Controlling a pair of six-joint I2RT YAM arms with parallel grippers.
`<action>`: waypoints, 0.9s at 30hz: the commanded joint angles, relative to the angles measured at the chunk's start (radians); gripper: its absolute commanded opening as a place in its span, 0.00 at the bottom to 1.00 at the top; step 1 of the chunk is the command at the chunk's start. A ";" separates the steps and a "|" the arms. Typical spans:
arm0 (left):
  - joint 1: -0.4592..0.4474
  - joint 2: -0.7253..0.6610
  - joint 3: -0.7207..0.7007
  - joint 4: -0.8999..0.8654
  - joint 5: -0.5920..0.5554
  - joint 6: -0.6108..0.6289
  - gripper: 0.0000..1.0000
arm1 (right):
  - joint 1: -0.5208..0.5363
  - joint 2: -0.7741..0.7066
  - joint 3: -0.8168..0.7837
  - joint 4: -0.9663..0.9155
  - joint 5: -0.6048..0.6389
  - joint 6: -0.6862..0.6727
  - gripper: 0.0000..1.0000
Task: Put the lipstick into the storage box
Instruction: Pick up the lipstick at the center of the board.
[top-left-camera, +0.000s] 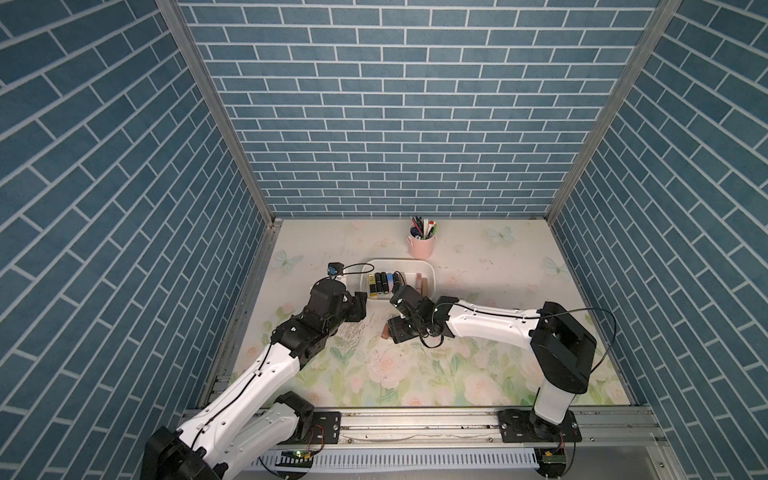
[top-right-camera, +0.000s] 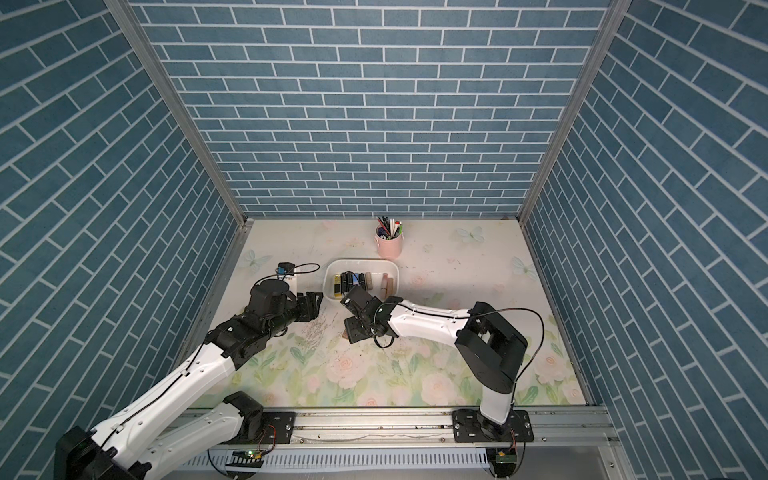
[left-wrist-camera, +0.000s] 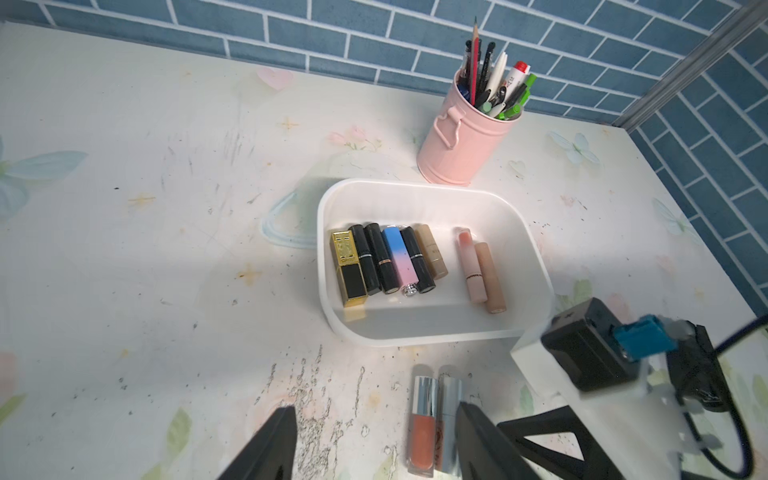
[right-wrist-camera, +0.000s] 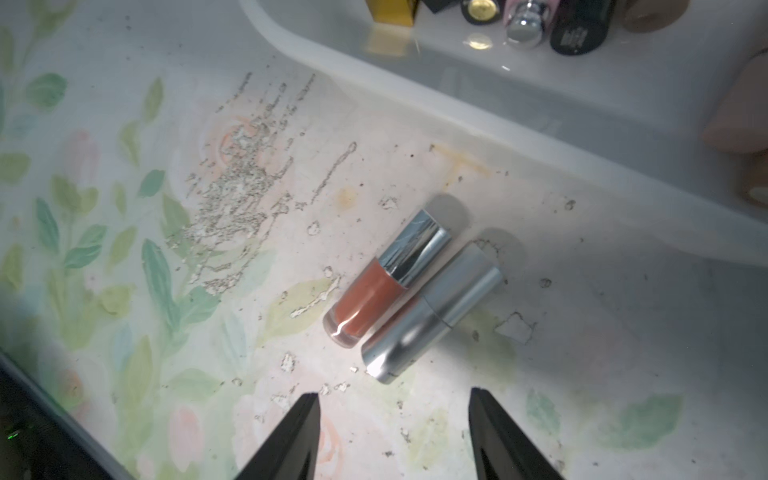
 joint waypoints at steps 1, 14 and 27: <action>0.008 -0.013 -0.018 -0.032 -0.035 0.006 0.69 | -0.001 0.031 0.039 -0.055 0.050 0.029 0.62; 0.010 0.012 -0.038 -0.011 -0.012 0.024 0.74 | -0.005 0.116 0.114 -0.078 0.069 0.015 0.63; 0.014 0.013 -0.038 -0.012 -0.007 0.030 0.74 | -0.016 0.137 0.113 -0.073 0.071 0.012 0.63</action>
